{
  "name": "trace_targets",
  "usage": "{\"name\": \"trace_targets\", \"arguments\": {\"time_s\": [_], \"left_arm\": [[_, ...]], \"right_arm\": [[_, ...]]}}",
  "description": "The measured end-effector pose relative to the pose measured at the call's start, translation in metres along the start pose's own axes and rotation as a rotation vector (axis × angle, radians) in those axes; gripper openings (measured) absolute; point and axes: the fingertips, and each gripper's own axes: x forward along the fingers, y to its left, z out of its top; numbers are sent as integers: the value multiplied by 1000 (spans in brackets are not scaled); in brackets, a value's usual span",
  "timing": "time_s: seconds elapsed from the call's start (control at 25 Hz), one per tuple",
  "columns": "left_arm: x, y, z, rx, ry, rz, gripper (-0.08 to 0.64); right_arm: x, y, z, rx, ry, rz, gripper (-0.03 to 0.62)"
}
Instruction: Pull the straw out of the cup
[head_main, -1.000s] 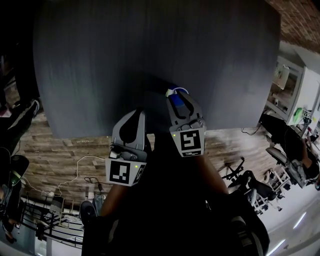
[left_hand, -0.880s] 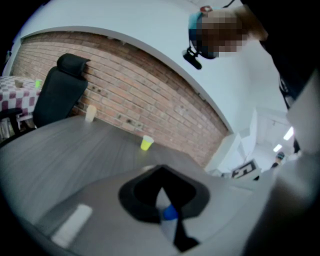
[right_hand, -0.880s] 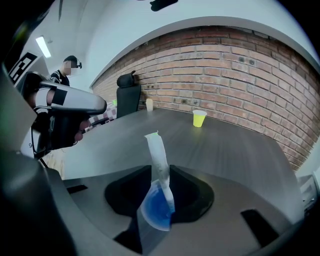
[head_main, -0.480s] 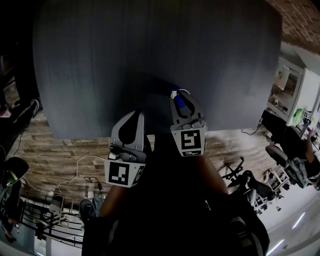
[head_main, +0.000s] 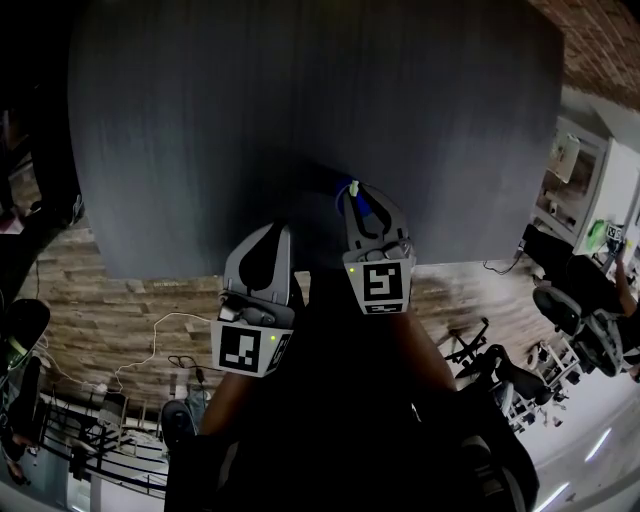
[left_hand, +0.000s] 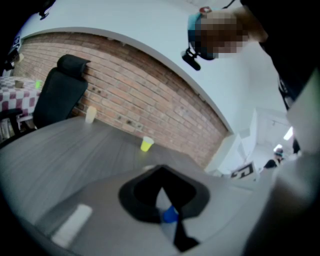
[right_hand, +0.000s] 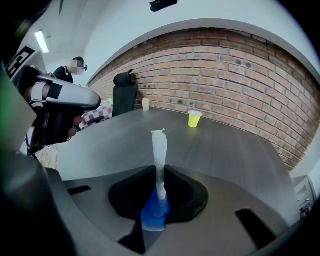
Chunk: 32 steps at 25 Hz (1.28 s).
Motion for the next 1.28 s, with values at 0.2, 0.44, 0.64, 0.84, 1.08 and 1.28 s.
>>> {"name": "trace_targets", "arguments": {"time_s": [0.2,0.44,0.64,0.84,1.08,1.28], "left_arm": [[-2,-2,0,-1,-5,-2,5],[-3,-10,0,0,-7,0,5],[-5,-18,-1,14,-12,-7,5],[-11,-27,4,30,-30,-18,5],[-12,-35,8,44,-44,-22,5],[-10,-42,13,44,-46,-21,5]], "right_arm": [[-3,1,0,3,-9,0,46],[-9,-2,3,1,-27,-3,46],[-16,-1,5,-3,-43,2,46],[-25,2,8,-2,-68,5,46],[-33,-2,15,17,-103,2,46],[-40,-4,23,13,-130,3,46]]}}
